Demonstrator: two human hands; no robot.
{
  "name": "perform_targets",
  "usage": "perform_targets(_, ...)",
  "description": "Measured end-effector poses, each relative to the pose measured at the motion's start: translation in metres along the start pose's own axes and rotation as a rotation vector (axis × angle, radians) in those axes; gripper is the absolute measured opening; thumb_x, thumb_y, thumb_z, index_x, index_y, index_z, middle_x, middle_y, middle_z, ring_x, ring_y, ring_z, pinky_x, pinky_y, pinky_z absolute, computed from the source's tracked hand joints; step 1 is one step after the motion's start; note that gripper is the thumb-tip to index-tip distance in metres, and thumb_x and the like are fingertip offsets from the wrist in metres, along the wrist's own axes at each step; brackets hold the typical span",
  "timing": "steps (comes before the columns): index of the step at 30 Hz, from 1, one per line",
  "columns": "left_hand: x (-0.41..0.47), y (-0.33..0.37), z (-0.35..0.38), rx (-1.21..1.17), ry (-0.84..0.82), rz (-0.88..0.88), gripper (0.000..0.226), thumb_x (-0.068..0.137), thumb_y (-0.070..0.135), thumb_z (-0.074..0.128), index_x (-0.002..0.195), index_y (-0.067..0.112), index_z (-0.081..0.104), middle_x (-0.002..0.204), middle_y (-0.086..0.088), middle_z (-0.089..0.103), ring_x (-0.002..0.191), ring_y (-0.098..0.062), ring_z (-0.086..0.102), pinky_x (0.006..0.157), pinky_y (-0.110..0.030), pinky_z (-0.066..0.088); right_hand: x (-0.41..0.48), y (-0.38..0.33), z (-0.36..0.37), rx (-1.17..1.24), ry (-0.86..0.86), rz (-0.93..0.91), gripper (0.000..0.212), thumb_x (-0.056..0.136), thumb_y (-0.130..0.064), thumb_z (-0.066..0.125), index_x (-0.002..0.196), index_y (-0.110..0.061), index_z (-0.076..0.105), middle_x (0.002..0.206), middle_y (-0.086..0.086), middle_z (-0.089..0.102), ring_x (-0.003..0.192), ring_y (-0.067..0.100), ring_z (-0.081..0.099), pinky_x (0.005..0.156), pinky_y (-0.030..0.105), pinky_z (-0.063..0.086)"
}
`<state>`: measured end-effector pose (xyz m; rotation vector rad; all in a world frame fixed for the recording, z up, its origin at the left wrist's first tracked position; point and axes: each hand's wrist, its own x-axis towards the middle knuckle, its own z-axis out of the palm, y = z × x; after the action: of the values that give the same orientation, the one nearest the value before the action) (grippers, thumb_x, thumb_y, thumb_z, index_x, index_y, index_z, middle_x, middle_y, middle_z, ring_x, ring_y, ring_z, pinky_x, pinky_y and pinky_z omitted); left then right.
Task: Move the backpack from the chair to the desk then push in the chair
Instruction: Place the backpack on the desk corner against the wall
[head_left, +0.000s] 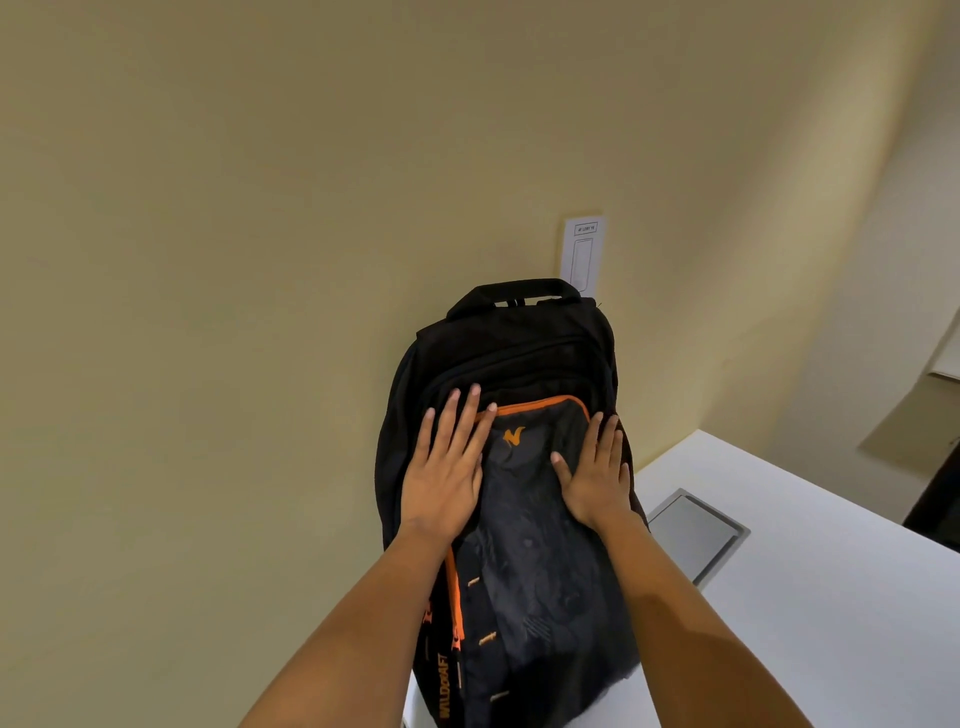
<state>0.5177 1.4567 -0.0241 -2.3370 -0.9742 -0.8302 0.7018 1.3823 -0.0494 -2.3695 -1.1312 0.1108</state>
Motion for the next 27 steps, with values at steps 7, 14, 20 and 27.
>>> perform_targets(7, -0.013, -0.001, -0.015, -0.013, -0.1, 0.001, 0.066, 0.094, 0.027, 0.044, 0.151, 0.016, 0.012, 0.158, -0.008, 0.003, 0.144, -0.024, -0.005, 0.116, -0.04, -0.009, -0.034, 0.007, 0.003, -0.16, -0.183, -0.011, 0.077, 0.099, -0.047, 0.028, 0.148, -0.011, -0.02, 0.158, 0.009, -0.024, 0.147, 0.025, -0.014, 0.119, 0.047, 0.006)
perform_targets(14, -0.039, -0.014, -0.028, -0.054, -0.211, 0.069, 0.06, 0.102, 0.031, 0.014, 0.145, 0.011, -0.023, 0.151, -0.007, -0.032, 0.132, -0.019, -0.039, 0.107, -0.037, -0.031, -0.072, 0.013, 0.002, -0.208, -0.397, 0.052, 0.066, 0.102, -0.041, 0.025, 0.152, -0.014, -0.008, 0.16, 0.004, -0.018, 0.148, 0.024, -0.01, 0.119, 0.046, 0.004)
perform_targets(20, -0.062, -0.027, -0.041, -0.132, -0.299, 0.143, 0.057, 0.102, 0.033, 0.011, 0.145, 0.01, -0.018, 0.149, -0.005, -0.031, 0.135, -0.018, -0.033, 0.11, -0.035, -0.024, -0.116, 0.013, 0.014, -0.247, -0.535, 0.159, 0.062, 0.102, -0.041, 0.023, 0.153, -0.016, 0.0, 0.162, 0.003, -0.004, 0.149, 0.024, -0.003, 0.12, 0.046, 0.004)
perform_targets(27, -0.099, -0.048, -0.051, -0.224, -0.429, 0.274, 0.057, 0.102, 0.032, 0.017, 0.15, 0.015, -0.008, 0.158, -0.003, -0.017, 0.145, -0.02, -0.016, 0.117, -0.035, -0.011, -0.174, -0.004, 0.014, -0.201, -0.335, 0.183, 0.067, 0.1, -0.045, 0.032, 0.153, -0.012, 0.007, 0.16, 0.01, 0.014, 0.147, 0.027, 0.017, 0.119, 0.043, 0.018)
